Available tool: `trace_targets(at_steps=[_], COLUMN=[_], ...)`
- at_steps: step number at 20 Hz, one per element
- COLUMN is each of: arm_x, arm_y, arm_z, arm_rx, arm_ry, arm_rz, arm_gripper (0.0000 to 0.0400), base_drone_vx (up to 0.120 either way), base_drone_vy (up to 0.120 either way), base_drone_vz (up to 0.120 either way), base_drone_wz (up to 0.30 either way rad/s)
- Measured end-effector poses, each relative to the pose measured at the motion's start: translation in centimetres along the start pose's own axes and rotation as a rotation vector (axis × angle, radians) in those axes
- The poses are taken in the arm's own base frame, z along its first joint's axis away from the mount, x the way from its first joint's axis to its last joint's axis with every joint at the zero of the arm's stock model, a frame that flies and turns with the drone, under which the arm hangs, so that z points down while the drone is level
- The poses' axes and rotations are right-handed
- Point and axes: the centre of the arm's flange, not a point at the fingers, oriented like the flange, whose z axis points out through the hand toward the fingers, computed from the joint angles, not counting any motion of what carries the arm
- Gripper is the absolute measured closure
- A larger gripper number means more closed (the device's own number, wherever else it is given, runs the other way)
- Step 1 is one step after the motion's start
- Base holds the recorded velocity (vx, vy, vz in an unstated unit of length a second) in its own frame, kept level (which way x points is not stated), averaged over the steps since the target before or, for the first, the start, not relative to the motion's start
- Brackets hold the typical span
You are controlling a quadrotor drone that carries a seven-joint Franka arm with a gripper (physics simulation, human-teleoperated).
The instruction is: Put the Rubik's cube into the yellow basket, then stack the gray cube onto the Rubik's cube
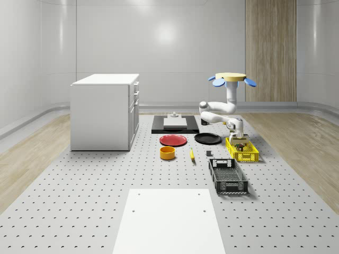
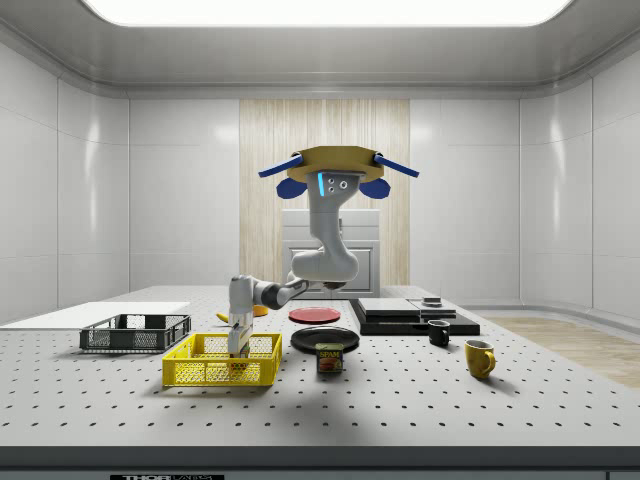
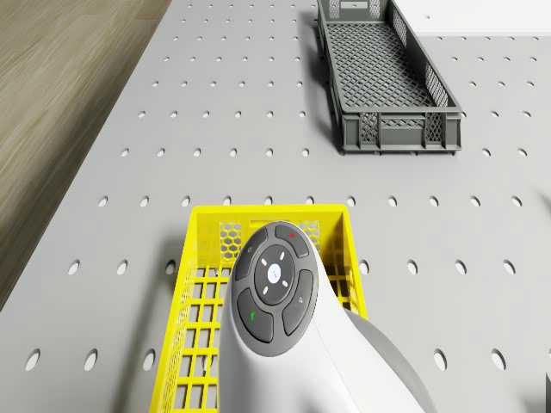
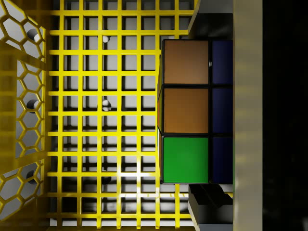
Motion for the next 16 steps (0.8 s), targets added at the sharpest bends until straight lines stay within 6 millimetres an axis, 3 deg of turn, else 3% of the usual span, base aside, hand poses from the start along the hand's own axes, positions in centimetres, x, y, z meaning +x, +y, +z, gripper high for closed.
trace_targets(at_steps=[6, 10, 16], arm_x=[0.0, 0.0, 0.0], arm_y=[0.0, 0.0, 0.0], arm_z=[-2.0, -3.6, -4.7], arm_rx=[0.000, 0.000, 0.000], arm_ry=[0.000, 0.000, 0.000], arm_rz=[0.000, 0.000, 0.000], arm_gripper=[0.0002, 0.0001, 0.0000], base_drone_vx=[0.000, 0.000, 0.013], base_drone_vy=[0.000, 0.000, -0.113], base_drone_vz=[0.000, 0.120, 0.113], base_drone_wz=[0.000, 0.000, 0.000])
